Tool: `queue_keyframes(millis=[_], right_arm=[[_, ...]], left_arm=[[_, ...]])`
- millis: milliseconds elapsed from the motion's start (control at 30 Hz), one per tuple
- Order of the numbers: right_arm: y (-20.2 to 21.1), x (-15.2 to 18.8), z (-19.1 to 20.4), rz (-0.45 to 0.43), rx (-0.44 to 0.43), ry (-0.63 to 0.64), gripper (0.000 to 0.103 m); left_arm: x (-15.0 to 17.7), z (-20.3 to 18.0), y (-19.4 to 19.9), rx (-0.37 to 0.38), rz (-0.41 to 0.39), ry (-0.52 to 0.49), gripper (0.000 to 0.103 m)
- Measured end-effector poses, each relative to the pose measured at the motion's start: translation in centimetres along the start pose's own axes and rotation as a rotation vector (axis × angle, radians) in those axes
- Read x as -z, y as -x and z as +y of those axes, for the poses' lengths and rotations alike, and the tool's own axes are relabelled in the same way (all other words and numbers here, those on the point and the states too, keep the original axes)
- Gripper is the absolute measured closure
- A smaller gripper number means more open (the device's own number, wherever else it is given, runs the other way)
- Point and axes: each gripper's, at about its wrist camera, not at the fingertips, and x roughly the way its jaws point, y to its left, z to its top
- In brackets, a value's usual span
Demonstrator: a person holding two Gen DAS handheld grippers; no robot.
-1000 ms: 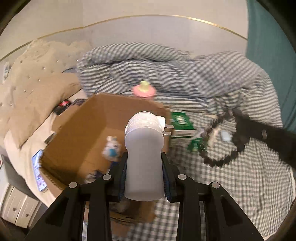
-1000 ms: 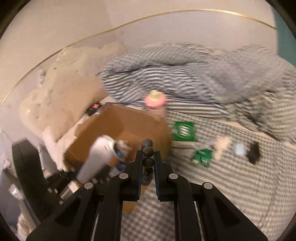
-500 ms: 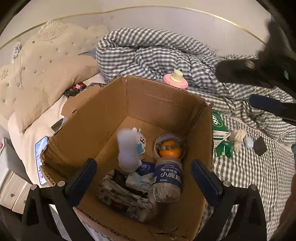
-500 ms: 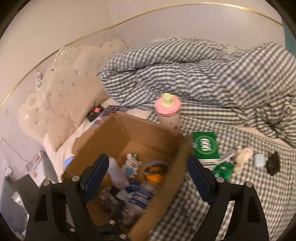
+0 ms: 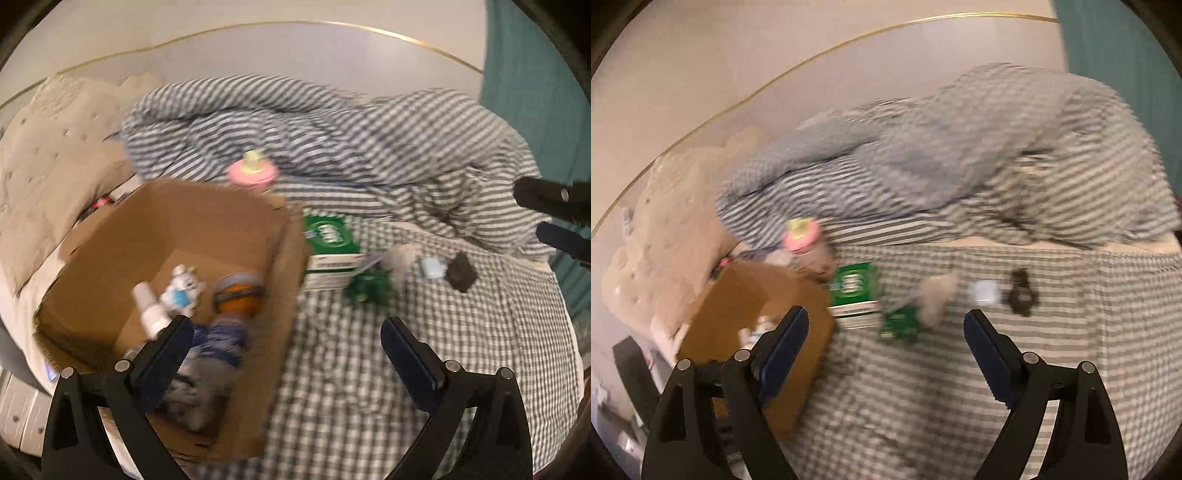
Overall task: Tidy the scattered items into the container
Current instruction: 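Grasp the white lace cloth with the left gripper while the right grasps the dark brown object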
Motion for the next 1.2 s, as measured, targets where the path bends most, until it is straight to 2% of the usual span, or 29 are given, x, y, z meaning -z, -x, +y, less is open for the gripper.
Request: queue_keyframes(millis=[200, 400, 633, 800, 900, 967, 1067, 1133, 1200], right_arm=[[0.8, 0.4, -8.3, 0.005, 0.069, -0.102, 0.016], [-2.4, 1.2, -14.1, 0.059, 0.121, -0.155, 0.016], [-9.0, 1.2, -18.3, 0.139, 0.164, -0.172, 0.016], [-15.5, 1.0, -19.4, 0.213, 0.224, -0.130, 0.016], [-19.3, 1.1, -19.6, 0.245, 0.253, -0.096, 0.017], [-21.7, 1.5, -19.9, 0.266, 0.284, -0.074, 0.018], [-24.1, 2.3, -20.4, 0.291, 0.296, -0.064, 0.028], [-24.5, 2.6, -20.2, 0.268, 0.321, -0.041, 0.031], [-24.9, 2.7, -19.6, 0.254, 0.378, 0.014, 0.049]], left_arm=[[-0.5, -5.5, -2.8, 0.053, 0.007, -0.055, 0.000], [0.7, -10.8, -8.9, 0.076, 0.065, -0.128, 0.000], [-0.3, -15.5, -15.7, 0.128, 0.094, -0.190, 0.000], [-1.4, -17.8, -21.2, 0.108, 0.114, -0.221, 0.000], [-2.0, -18.3, -23.6, 0.135, 0.110, -0.224, 0.000], [-2.1, -18.7, -25.5, 0.108, 0.112, -0.248, 0.000], [-1.8, -18.5, -27.6, 0.092, 0.150, -0.253, 0.001], [-1.5, -18.4, -28.3, 0.090, 0.150, -0.258, 0.010], [-1.5, -18.3, -28.6, 0.104, 0.150, -0.260, 0.024]])
